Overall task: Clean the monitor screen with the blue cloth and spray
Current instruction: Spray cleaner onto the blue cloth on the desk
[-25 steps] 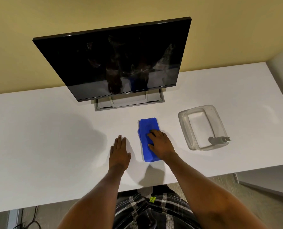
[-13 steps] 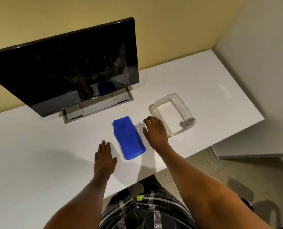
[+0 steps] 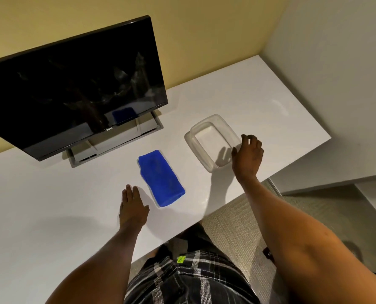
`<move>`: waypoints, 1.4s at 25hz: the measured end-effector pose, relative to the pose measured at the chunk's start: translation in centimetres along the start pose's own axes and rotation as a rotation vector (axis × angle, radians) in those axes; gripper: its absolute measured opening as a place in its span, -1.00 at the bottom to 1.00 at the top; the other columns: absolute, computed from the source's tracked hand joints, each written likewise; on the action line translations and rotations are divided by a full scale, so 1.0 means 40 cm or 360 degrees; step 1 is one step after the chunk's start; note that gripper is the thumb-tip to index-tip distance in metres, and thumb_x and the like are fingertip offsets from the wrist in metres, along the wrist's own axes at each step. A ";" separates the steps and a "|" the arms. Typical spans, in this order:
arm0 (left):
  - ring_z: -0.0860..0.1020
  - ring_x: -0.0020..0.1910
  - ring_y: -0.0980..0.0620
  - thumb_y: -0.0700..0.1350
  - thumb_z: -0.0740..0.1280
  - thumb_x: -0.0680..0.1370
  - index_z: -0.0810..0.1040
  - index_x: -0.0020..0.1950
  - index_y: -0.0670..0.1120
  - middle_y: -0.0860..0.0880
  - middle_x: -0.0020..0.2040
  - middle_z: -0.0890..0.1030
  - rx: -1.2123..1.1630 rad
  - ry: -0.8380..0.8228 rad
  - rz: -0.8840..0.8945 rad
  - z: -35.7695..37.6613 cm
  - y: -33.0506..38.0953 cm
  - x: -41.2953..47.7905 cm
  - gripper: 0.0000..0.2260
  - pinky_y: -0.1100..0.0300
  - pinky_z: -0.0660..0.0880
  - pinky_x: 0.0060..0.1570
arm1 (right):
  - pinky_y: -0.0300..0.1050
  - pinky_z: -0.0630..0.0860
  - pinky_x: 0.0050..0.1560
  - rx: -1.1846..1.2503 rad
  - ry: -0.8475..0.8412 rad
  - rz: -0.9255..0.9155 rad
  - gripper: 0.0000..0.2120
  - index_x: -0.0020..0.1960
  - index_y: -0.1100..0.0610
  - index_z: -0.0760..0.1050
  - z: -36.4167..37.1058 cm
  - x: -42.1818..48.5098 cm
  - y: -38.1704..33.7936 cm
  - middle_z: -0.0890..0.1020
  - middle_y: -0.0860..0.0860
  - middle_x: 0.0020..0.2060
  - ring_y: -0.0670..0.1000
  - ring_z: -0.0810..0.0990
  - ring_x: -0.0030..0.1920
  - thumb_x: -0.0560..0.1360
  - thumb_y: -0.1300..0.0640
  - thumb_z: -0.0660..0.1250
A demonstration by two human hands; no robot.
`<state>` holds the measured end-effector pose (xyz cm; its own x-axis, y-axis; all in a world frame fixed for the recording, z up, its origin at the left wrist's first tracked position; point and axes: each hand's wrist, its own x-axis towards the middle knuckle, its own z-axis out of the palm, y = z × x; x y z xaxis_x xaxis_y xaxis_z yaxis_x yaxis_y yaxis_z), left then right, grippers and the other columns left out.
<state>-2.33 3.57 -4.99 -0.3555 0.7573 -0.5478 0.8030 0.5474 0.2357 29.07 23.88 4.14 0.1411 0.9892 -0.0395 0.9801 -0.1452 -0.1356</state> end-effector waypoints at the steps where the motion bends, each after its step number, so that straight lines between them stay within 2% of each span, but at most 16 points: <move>1: -0.11 0.72 -0.16 -0.02 0.34 0.67 -0.11 0.71 -0.18 -0.16 0.72 -0.14 -0.0008 -0.0009 -0.0001 -0.002 -0.002 -0.001 -0.20 -0.02 0.16 0.65 | 0.12 0.47 0.29 -0.0003 -0.0063 0.0029 -0.54 0.47 0.17 0.42 0.003 0.007 0.009 0.49 0.18 0.39 0.25 0.48 0.36 0.61 0.09 0.38; 4: -0.13 0.72 -0.14 -0.03 0.34 0.67 -0.14 0.71 -0.17 -0.14 0.72 -0.16 -0.0012 -0.0038 0.0020 -0.007 -0.010 -0.002 -0.18 -0.03 0.16 0.65 | 0.15 0.50 0.26 0.0035 -0.0157 0.0020 -0.62 0.40 0.22 0.47 0.017 0.022 0.022 0.52 0.23 0.30 0.28 0.51 0.29 0.60 0.22 0.39; 7: -0.15 0.72 -0.13 -0.05 0.34 0.68 -0.16 0.71 -0.16 -0.13 0.72 -0.19 -0.0009 -0.0061 0.0046 -0.010 -0.022 -0.002 -0.18 -0.02 0.13 0.66 | 0.18 0.54 0.21 0.0193 -0.0209 0.0004 -0.70 0.31 0.27 0.50 0.031 0.029 0.020 0.50 0.25 0.24 0.32 0.54 0.20 0.59 0.36 0.31; 10: -0.16 0.72 -0.12 -0.08 0.34 0.68 -0.17 0.72 -0.14 -0.12 0.72 -0.20 -0.0026 -0.0072 0.0055 -0.011 -0.029 0.001 -0.18 -0.01 0.11 0.67 | 0.21 0.55 0.23 0.0380 -0.0304 0.0081 -0.74 0.28 0.27 0.47 0.036 0.041 0.013 0.47 0.28 0.24 0.34 0.53 0.21 0.62 0.37 0.21; 15: -0.15 0.72 -0.11 -0.07 0.34 0.67 -0.17 0.72 -0.12 -0.10 0.73 -0.19 -0.0029 -0.0077 0.0047 -0.013 -0.030 0.005 -0.18 -0.03 0.13 0.66 | 0.18 0.57 0.14 0.0298 -0.0356 -0.0057 -0.72 0.21 0.28 0.46 0.044 0.061 0.005 0.53 0.25 0.13 0.31 0.55 0.14 0.53 0.45 0.26; 17: -0.14 0.72 -0.10 -0.08 0.35 0.67 -0.16 0.72 -0.12 -0.09 0.73 -0.18 -0.0038 -0.0076 0.0038 -0.015 -0.030 0.006 -0.18 -0.03 0.13 0.66 | 0.15 0.55 0.10 0.0259 -0.0366 -0.0106 -0.73 0.22 0.27 0.45 0.041 0.068 0.005 0.56 0.25 0.12 0.31 0.54 0.16 0.54 0.41 0.28; 20: -0.13 0.72 -0.11 -0.10 0.35 0.67 -0.15 0.72 -0.12 -0.10 0.73 -0.17 -0.0050 -0.0071 0.0044 -0.016 -0.030 0.006 -0.19 -0.02 0.13 0.66 | 0.15 0.57 0.10 0.0180 -0.0342 -0.0163 -0.68 0.28 0.23 0.46 0.027 0.080 0.003 0.58 0.22 0.16 0.28 0.54 0.20 0.55 0.26 0.40; 22: -0.14 0.72 -0.11 -0.11 0.35 0.67 -0.16 0.72 -0.12 -0.10 0.73 -0.18 -0.0045 -0.0073 0.0038 -0.016 -0.029 0.004 -0.19 -0.02 0.13 0.66 | 0.13 0.57 0.07 0.0393 -0.0254 -0.0167 -0.65 0.28 0.23 0.46 0.013 0.084 -0.005 0.55 0.21 0.18 0.27 0.56 0.15 0.54 0.21 0.44; 25: -0.15 0.72 -0.10 -0.09 0.33 0.67 -0.17 0.72 -0.12 -0.10 0.72 -0.20 -0.0029 -0.0091 0.0020 -0.015 -0.026 0.001 -0.19 -0.02 0.11 0.67 | 0.03 0.50 0.00 0.0806 -0.0099 -0.0236 -0.68 0.21 0.24 0.48 -0.016 0.091 -0.032 0.51 0.20 0.14 0.26 0.57 0.04 0.50 0.25 0.46; 28: -0.15 0.72 -0.10 -0.08 0.29 0.69 -0.17 0.72 -0.13 -0.10 0.72 -0.21 -0.0024 -0.0120 -0.0008 -0.023 -0.019 0.001 -0.23 -0.04 0.11 0.67 | 0.08 0.56 0.09 0.1063 -0.0061 -0.0344 -0.70 0.20 0.25 0.52 -0.044 0.082 -0.088 0.53 0.19 0.12 0.21 0.58 0.08 0.52 0.26 0.49; 31: -0.11 0.72 -0.09 -0.08 0.26 0.69 -0.13 0.72 -0.10 -0.08 0.73 -0.17 -0.0006 -0.0102 -0.0023 -0.033 -0.014 -0.001 -0.26 -0.09 0.07 0.67 | 0.14 0.57 0.11 0.1178 0.0030 -0.0403 -0.85 0.11 0.29 0.54 -0.049 0.059 -0.157 0.59 0.20 0.02 0.23 0.61 0.06 0.58 0.26 0.43; 33: -0.09 0.72 -0.07 -0.08 0.26 0.69 -0.16 0.72 -0.07 -0.05 0.73 -0.16 -0.0020 -0.0038 -0.0027 -0.037 -0.021 -0.007 -0.25 -0.12 0.01 0.68 | 0.10 0.58 0.08 0.1261 0.0016 -0.0391 -0.88 0.05 0.25 0.53 -0.044 0.031 -0.198 0.64 0.14 -0.06 0.16 0.63 0.00 0.64 0.17 0.38; 35: -0.11 0.72 -0.05 -0.07 0.25 0.70 -0.21 0.72 -0.07 -0.04 0.73 -0.19 -0.0018 0.0019 -0.0021 -0.035 -0.033 -0.016 -0.23 -0.12 -0.03 0.68 | 0.00 0.58 0.06 0.1355 -0.0092 -0.0400 -0.85 0.09 0.21 0.54 -0.034 0.000 -0.229 0.66 0.07 -0.10 0.10 0.65 -0.03 0.65 0.11 0.39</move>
<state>-3.85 2.87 -3.82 -0.3716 0.7543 -0.5413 0.7929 0.5611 0.2377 20.27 25.23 6.73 -0.0940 0.9946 0.0440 0.5413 0.0881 -0.8362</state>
